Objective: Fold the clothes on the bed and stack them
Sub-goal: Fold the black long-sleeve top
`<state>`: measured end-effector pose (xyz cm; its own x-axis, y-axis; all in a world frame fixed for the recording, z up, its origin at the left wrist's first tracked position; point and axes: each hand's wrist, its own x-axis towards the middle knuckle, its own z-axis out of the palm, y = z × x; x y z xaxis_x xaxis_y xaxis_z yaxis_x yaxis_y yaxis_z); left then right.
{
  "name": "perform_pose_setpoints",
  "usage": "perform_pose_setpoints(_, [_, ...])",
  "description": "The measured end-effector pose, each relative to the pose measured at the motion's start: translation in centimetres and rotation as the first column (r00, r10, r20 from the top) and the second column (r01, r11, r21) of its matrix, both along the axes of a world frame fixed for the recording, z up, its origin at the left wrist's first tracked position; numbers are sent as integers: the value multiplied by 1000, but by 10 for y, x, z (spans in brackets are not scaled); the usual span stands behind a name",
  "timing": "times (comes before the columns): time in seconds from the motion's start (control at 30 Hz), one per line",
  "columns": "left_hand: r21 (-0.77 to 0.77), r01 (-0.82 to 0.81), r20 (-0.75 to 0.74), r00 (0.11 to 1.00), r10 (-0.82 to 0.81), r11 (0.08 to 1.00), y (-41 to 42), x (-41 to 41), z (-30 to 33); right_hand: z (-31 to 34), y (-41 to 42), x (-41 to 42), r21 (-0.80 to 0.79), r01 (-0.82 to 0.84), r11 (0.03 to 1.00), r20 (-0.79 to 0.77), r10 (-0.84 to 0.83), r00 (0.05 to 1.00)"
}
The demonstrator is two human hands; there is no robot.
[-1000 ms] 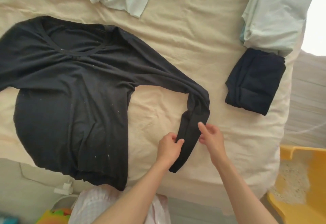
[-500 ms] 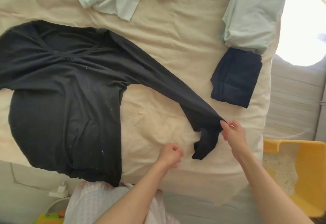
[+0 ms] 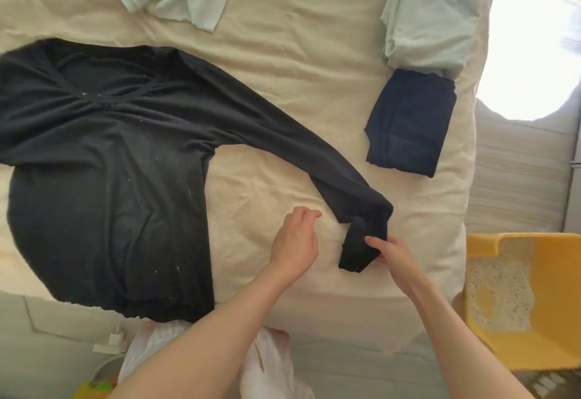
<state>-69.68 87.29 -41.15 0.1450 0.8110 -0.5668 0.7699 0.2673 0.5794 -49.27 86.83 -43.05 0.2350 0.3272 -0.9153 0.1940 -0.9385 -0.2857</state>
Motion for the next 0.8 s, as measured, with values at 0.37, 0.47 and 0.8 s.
perform_pose_setpoints(0.37, [122,459,-289,865,-411,880,23,20,-5,44,38,76,134,-169,976,276,127,953])
perform_pose_setpoints(0.47, [134,471,-394,833,-389,872,33,30,-9,51,44,90,112,-247,962,217,219,951])
perform_pose_setpoints(0.8, [120,501,-353,828,-435,857,17,32,-16,37,29,93,-115,-442,890,496,437,751])
